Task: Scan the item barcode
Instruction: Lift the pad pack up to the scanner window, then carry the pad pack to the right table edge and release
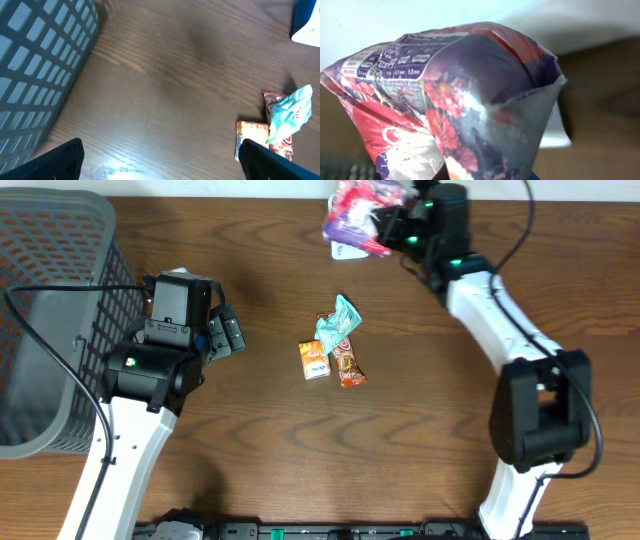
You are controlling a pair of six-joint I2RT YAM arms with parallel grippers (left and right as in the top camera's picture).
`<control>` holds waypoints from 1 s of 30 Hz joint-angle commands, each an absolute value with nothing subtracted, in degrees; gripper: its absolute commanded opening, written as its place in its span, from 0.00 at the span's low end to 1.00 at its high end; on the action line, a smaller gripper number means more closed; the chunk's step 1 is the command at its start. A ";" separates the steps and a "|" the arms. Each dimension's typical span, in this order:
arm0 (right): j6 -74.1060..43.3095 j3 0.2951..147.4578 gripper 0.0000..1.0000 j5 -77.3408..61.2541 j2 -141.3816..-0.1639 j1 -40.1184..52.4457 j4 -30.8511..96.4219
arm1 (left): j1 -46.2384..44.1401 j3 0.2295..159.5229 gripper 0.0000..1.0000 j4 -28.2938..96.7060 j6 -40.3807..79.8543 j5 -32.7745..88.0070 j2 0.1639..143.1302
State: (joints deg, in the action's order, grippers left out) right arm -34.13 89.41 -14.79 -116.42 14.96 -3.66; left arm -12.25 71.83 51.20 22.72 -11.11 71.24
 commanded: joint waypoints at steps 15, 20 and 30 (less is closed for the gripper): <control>-26.00 89.80 0.02 7.64 -120.25 15.46 -14.09 | -12.12 72.23 0.98 51.37 23.22 -12.27 70.74; -25.02 89.80 0.01 7.62 -116.40 9.43 -5.74 | -12.12 72.23 0.98 51.37 23.22 -12.27 70.74; -24.99 89.80 0.01 7.62 -112.07 -7.70 14.90 | -12.12 72.23 0.98 51.40 23.22 -12.27 70.74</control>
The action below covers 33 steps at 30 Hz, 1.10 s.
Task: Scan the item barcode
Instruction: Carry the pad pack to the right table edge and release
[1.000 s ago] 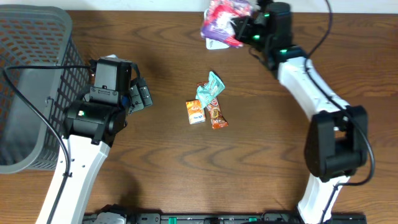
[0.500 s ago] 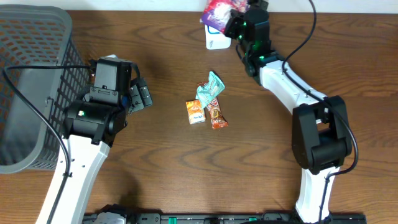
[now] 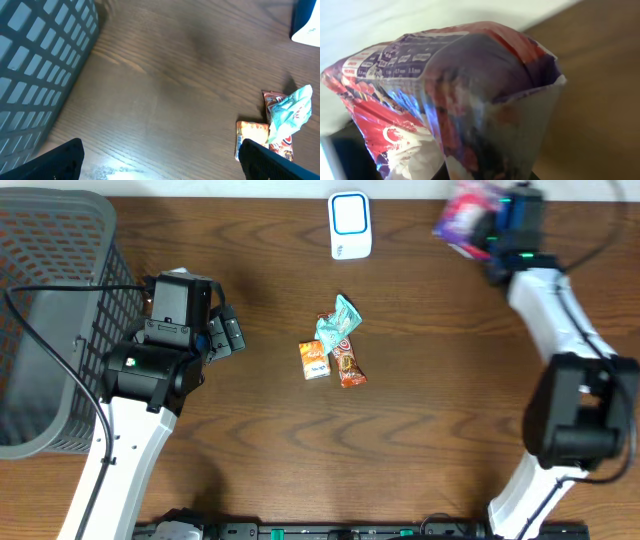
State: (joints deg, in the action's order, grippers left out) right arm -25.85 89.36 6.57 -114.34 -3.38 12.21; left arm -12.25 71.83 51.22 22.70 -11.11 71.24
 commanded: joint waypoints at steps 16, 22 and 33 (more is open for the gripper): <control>-20.95 89.03 0.72 6.87 -114.78 -27.97 24.77 | -12.12 72.23 0.98 51.37 23.22 -12.27 70.74; -13.63 89.14 0.85 4.78 -111.63 -28.16 26.26 | -12.12 72.23 0.98 51.37 23.22 -12.27 70.74; -13.65 89.14 0.90 -37.89 -101.82 -23.53 23.59 | -12.12 72.23 0.98 51.37 23.22 -12.27 70.74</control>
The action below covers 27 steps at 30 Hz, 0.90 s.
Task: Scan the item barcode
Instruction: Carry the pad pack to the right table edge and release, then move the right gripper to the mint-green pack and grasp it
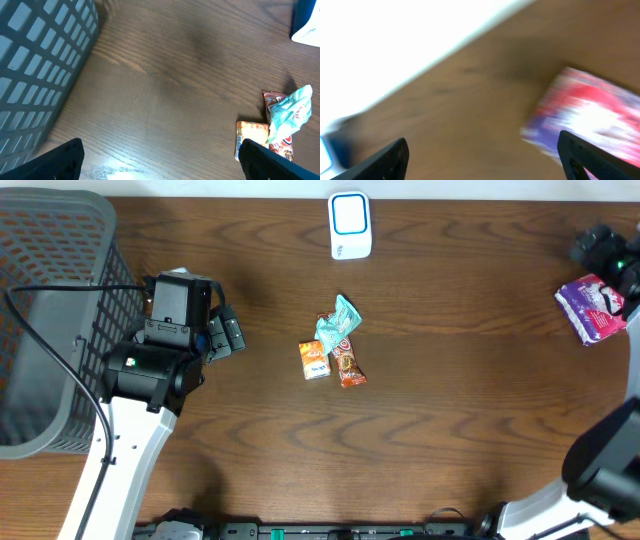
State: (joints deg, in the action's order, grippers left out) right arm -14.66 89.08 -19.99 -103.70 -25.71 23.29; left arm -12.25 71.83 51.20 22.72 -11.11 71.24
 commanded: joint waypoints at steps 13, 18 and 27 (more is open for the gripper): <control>-13.65 89.12 0.99 -37.58 -106.56 -0.56 45.17 | -12.12 72.23 0.98 51.37 23.22 -12.27 70.74; -15.16 89.12 0.99 -35.38 -109.14 8.95 40.56 | -12.12 72.23 0.98 51.37 23.22 -12.27 70.74; -28.88 89.12 0.99 -18.50 -110.48 19.42 36.88 | -12.12 72.23 0.98 51.37 23.22 -12.27 70.74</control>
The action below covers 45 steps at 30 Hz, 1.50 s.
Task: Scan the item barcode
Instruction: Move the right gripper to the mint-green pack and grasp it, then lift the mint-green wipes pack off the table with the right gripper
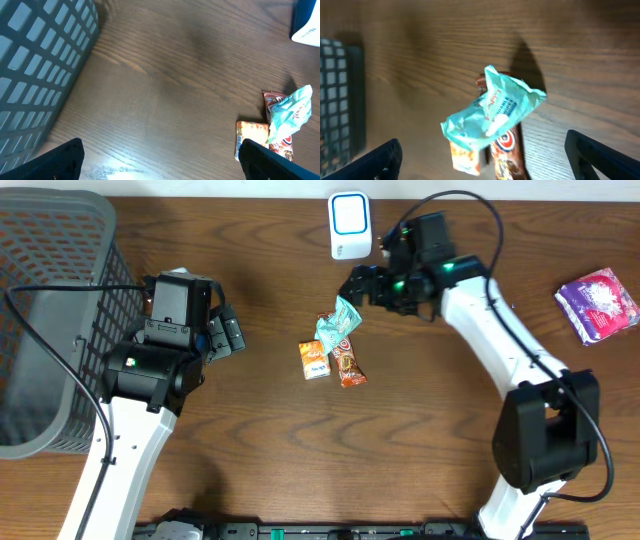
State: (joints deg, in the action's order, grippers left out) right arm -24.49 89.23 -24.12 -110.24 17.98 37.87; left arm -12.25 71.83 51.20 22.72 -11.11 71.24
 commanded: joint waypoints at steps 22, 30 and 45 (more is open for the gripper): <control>-33.87 89.12 0.99 -13.41 -115.46 22.22 35.90 | -12.12 72.23 0.98 51.37 23.22 -12.27 70.74; -40.88 89.12 0.97 -13.39 -118.13 22.50 36.18 | -12.12 72.23 0.98 51.37 23.22 -12.27 70.74; -46.48 89.12 0.67 -13.61 -123.66 23.35 34.30 | -12.12 72.23 0.98 51.37 23.22 -12.27 70.74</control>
